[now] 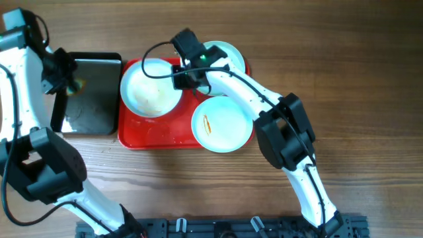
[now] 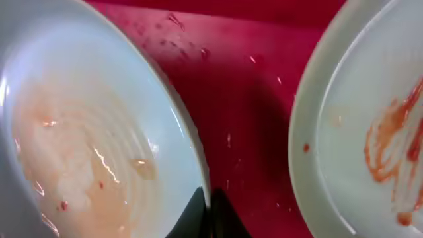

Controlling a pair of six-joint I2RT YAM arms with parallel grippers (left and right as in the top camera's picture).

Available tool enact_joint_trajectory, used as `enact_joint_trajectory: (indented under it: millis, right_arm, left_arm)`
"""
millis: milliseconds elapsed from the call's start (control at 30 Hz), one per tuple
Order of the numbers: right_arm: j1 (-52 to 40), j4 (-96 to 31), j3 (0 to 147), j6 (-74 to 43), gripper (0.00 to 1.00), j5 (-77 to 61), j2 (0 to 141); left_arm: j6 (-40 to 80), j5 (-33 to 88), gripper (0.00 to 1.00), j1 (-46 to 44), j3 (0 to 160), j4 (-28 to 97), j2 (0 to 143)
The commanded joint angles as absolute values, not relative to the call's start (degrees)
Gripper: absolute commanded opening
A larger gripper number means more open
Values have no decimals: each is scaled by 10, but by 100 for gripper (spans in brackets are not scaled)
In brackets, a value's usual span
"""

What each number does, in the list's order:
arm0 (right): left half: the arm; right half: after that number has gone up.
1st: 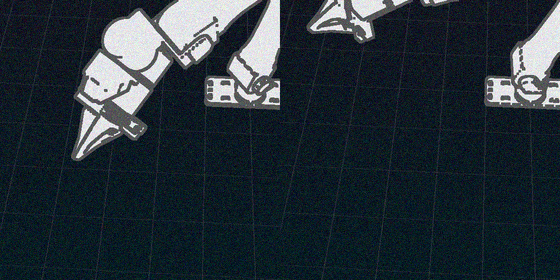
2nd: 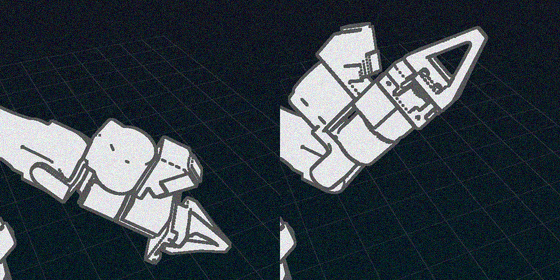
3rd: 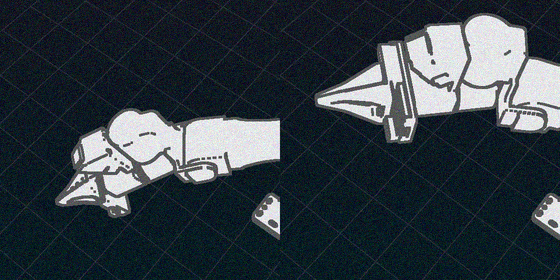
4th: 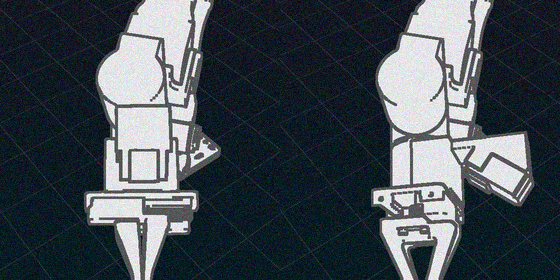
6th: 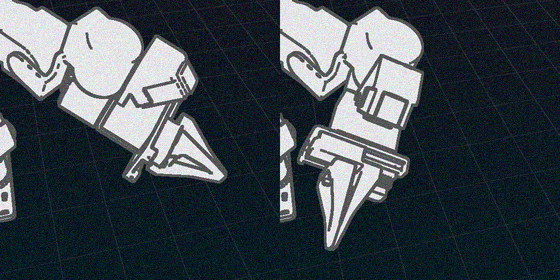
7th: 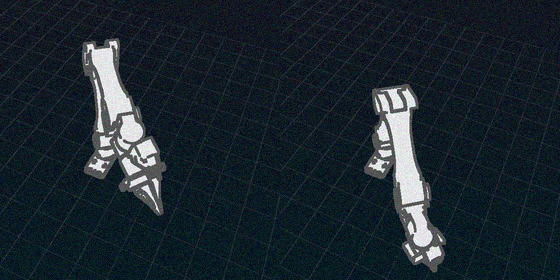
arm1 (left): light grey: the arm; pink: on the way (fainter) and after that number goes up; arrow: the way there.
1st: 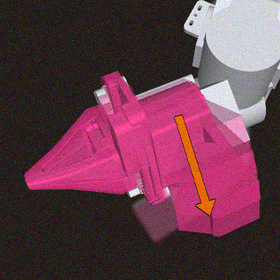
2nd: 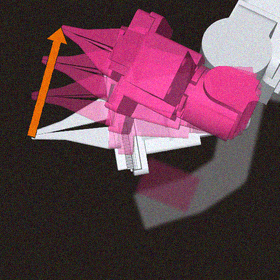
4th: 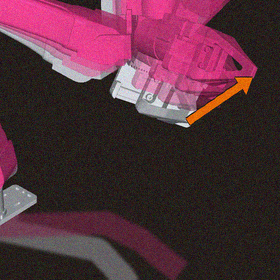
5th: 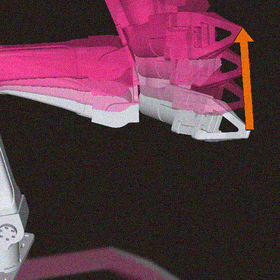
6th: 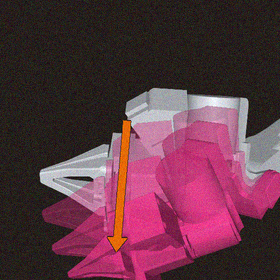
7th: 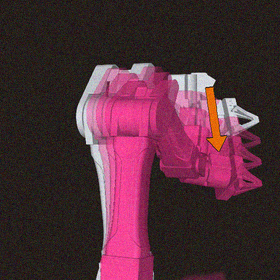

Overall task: Clean dirty plates on tray and stack at the side
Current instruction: 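Move the sponge back over the black tray with the left gripper, then lift the cleaned plate with the right gripper and place it right of the tray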

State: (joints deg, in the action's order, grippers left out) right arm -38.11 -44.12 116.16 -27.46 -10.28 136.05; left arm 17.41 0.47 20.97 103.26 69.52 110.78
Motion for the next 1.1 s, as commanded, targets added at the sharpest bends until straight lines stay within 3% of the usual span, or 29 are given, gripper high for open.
enact_joint_trajectory:
  millis: [0,233,467,1067]
  right_arm:
    - [-385,-462,1194,-217,4,-83,1342]
    - [-438,-390,1213,-167,5,73,1323]
    - [-478,-266,1213,-166,4,112,1323]
    - [-422,-550,1473,-170,4,12,1321]
  left_arm:
    - [152,1,4,223,1037,698,1104]
    - [152,1,4,223,1037,695,1104]
    - [152,1,4,223,1037,686,1104]
    - [152,1,4,224,1037,687,1104]
